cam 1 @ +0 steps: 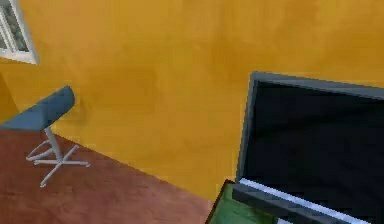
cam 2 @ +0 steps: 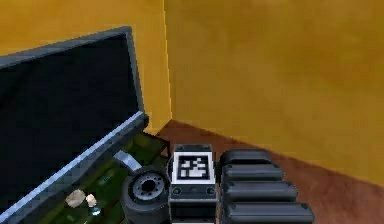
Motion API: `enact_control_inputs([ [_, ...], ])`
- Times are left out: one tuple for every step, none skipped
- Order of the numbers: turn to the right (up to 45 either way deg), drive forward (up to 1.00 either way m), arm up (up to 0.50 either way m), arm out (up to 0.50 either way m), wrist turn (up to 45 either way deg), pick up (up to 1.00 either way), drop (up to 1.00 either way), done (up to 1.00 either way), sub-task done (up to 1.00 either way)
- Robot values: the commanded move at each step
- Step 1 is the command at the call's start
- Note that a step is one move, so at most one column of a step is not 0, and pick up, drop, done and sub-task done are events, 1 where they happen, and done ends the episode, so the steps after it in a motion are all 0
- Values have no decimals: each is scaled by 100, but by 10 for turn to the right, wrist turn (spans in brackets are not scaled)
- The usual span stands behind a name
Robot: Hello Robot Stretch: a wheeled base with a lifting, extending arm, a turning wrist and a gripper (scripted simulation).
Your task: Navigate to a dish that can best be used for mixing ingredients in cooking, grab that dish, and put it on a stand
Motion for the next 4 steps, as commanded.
enact_control_inputs([
  [450, 0, 0, 0, 0, 0, 0, 0, 0],
  [60, 0, 0, 0, 0, 0, 0, 0, 0],
  [0, 30, 0, 0, 0, 0, 0, 0, 0],
  [0, 0, 0, 0, 0, 0, 0, 100, 0],
])
